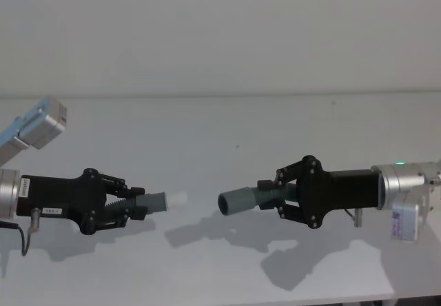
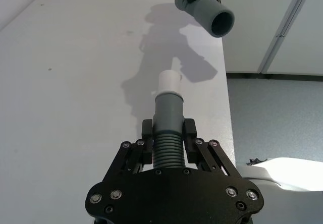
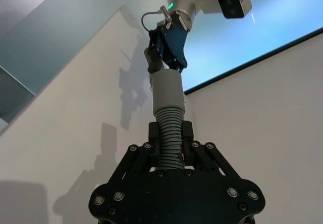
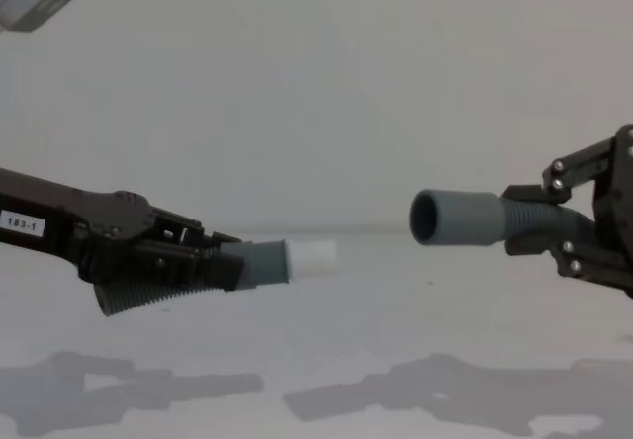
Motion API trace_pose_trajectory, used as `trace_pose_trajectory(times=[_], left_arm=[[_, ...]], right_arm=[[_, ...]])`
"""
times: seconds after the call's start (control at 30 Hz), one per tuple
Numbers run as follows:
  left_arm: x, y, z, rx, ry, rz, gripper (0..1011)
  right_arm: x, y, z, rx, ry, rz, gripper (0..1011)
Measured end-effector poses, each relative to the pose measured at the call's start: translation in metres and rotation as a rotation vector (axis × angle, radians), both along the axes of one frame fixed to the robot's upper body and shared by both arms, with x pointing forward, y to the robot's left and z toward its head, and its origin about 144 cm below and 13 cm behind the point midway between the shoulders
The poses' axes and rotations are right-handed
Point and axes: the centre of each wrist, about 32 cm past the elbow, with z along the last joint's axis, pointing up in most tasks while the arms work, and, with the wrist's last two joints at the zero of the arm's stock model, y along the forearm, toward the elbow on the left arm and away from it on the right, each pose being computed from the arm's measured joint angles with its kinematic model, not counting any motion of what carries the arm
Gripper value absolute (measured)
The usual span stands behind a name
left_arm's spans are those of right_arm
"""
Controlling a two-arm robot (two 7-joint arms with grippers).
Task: Use both hands to pick up one end of the pipe from the table, align the ends, and insert them.
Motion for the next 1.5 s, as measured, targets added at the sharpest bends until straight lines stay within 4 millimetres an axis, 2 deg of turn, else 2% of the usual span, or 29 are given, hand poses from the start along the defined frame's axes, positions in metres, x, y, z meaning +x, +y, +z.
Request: trace_pose_trajectory(times=[0.8,1.5], left_arm=[[0.000,0.000,0.000,0.000,0.000,0.000,327],[0.000,0.000,0.000,0.000,0.000,0.000,325]], right_arm=[[0.002,0.013,-0.013,-0.031,0.014,-0.090,225],[0.009,0.015,-0.018,-0.052,0.007,-0.120,225]])
